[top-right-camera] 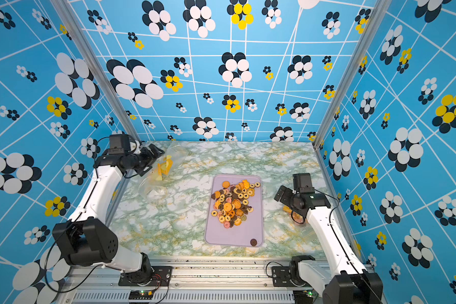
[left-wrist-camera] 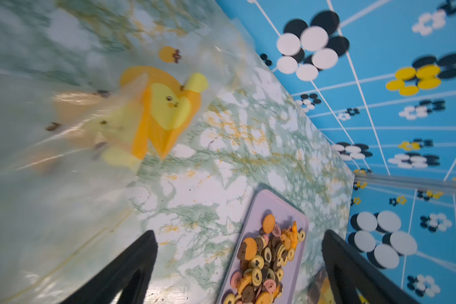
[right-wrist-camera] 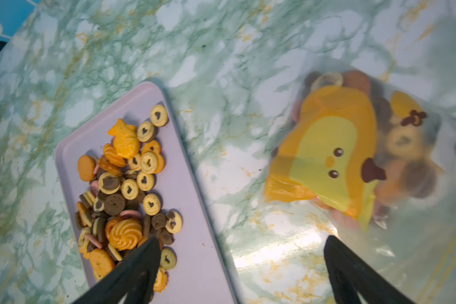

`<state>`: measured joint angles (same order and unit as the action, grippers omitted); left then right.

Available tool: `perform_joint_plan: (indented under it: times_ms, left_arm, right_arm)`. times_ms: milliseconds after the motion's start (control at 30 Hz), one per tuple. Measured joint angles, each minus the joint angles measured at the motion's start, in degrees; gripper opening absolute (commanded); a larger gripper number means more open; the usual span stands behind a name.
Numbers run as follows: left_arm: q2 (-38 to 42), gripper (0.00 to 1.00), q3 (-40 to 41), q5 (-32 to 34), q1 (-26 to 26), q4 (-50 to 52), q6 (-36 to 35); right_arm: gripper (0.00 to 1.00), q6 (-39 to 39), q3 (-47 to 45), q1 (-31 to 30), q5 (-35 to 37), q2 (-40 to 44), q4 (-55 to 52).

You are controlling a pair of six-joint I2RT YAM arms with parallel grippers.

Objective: Pour cookies out of the ziploc bag
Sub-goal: Place the ziploc bag at the center of the board, then adjust the ziploc bag at the center of the board.

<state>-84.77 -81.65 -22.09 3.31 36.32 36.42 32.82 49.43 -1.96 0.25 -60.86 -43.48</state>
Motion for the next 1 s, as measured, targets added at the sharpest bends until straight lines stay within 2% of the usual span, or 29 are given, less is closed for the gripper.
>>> perform_joint_plan:
  times_ms: [67, 167, 367, 533, 700, 1000]
  left_arm:
    - [2.05, 1.0, 1.18, 1.07, -7.56, -1.18, -1.4]
    - [2.29, 0.99, 2.62, 1.79, -15.98, -3.08, -2.67]
    - [-2.51, 1.0, 3.61, 0.74, -24.79, -7.08, -3.3]
    - [-6.23, 0.99, 5.03, -2.29, -26.27, -9.62, -3.23]
    - [-6.62, 0.99, 5.33, -4.13, -26.12, -9.84, -3.5]
    - [-6.62, 1.0, 5.38, -6.51, -23.61, -10.88, -3.48]
  right_arm:
    - [0.99, 0.74, -0.09, 1.99, 0.35, 1.46, -2.62]
    - [0.99, 1.97, -0.59, 4.79, 0.35, 3.34, -4.76]
    - [0.99, 4.79, -5.4, 11.21, 0.98, 3.8, -6.03]
    - [0.99, 6.97, -9.27, 13.66, 1.2, 2.75, -4.52]
    - [0.99, 7.76, -12.63, 14.03, 0.85, 0.63, 2.97]
    - [0.97, 6.64, -12.87, 14.53, -4.24, -11.61, 15.19]
